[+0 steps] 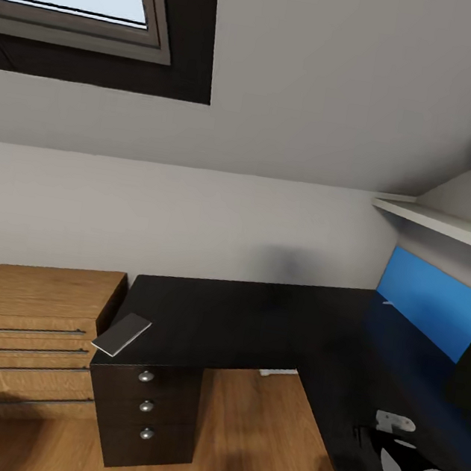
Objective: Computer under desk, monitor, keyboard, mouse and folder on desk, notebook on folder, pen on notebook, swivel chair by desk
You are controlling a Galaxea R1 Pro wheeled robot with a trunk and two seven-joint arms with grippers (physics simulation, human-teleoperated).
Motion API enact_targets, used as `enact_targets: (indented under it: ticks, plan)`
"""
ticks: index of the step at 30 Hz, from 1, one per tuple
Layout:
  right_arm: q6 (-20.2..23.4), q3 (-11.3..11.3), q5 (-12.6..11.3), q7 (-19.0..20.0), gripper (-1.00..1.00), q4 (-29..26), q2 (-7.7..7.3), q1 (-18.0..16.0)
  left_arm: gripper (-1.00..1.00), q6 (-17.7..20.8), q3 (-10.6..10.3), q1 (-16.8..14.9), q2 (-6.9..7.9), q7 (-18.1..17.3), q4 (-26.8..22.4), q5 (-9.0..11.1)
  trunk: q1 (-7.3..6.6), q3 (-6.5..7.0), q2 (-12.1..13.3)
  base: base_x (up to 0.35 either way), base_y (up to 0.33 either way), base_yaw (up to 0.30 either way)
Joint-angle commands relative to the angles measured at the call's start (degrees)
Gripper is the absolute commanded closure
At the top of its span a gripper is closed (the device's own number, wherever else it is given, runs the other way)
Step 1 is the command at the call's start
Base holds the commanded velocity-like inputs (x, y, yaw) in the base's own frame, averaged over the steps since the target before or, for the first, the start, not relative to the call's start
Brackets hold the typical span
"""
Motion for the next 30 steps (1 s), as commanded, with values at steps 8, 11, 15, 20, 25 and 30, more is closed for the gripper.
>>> enact_targets:
  ticks: [8,11,15,20,25,30]
  plan:
    - [0.2,0.49,-0.6,-0.15,1.0,0.08,-0.73,-0.06,-1.0,-0.03,-0.1,0.02,0.05,-0.47,-0.09,0.62,0.02,-0.08,-0.07,0.0,-0.005,0.0]
    - [0.38,0.49,-0.6,-0.2,1.0,0.08,-0.92,-0.06,-1.0,-0.03,-0.1,0.02,0.01,-0.47,-0.09,0.62,0.02,-0.08,-0.07,0.0,0.0,0.0]
    - [1.48,0.45,-0.63,-0.62,1.0,0.08,-1.3,-0.06,-1.0,-0.03,-0.1,0.02,-0.02,-0.51,-0.09,0.62,0.02,-0.08,-0.07,0.0,0.0,0.0]
    - [3.58,0.41,-0.75,-1.55,1.0,0.08,-1.84,-0.06,-1.0,-0.04,-0.1,0.02,-0.03,-0.55,-0.09,0.62,0.02,-0.08,-0.07,0.0,0.0,0.0]
    - [3.99,0.4,-0.77,-1.75,1.0,0.08,-1.93,-0.06,-1.0,-0.03,-0.17,0.02,-0.01,-0.55,-0.09,0.62,0.02,-0.08,-0.07,0.0,-0.014,0.0]
    - [4.02,0.4,-0.78,-1.77,1.0,0.08,-1.93,-0.06,-1.0,-0.04,-0.27,0.02,0.05,-0.58,-0.09,0.61,0.02,-0.08,-0.07,0.0,-0.094,0.0]
